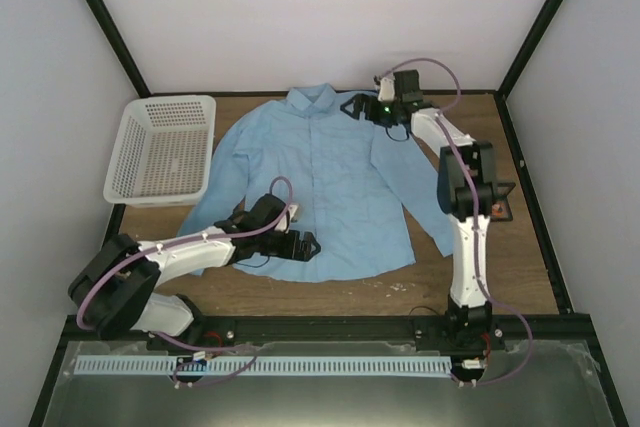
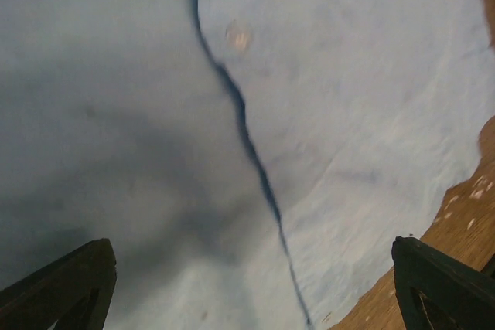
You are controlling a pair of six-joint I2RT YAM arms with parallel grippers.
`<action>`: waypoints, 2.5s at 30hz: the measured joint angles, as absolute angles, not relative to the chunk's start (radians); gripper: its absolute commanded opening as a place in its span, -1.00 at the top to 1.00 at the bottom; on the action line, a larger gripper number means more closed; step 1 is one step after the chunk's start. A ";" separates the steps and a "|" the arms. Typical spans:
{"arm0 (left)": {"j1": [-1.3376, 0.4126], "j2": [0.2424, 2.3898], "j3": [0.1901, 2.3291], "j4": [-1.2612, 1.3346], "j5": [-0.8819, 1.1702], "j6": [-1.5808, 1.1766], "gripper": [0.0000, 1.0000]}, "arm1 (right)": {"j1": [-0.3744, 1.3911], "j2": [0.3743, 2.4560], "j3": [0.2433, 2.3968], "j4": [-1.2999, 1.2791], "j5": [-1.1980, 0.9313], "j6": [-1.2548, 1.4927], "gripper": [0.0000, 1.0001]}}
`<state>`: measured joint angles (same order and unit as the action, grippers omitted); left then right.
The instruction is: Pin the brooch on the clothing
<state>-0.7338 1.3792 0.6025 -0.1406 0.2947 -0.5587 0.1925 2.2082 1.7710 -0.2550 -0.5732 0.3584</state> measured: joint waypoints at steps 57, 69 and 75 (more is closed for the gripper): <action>-0.356 2.176 1.637 -0.175 0.248 -0.529 -1.00 | 0.110 2.006 1.323 -0.258 -0.626 0.350 -1.00; -0.283 2.262 1.676 -0.299 0.268 -0.451 -1.00 | 0.065 1.991 1.272 -0.245 -0.510 0.352 -1.00; -0.285 2.248 1.678 -0.334 0.281 -0.430 -0.99 | 0.104 1.855 1.225 -0.283 -0.497 0.350 -1.00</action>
<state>-0.2848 2.2482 1.6783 -0.3336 0.2810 -0.4305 0.1043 1.8549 1.2247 -0.2829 -0.4973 0.3504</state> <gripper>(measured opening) 0.997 0.999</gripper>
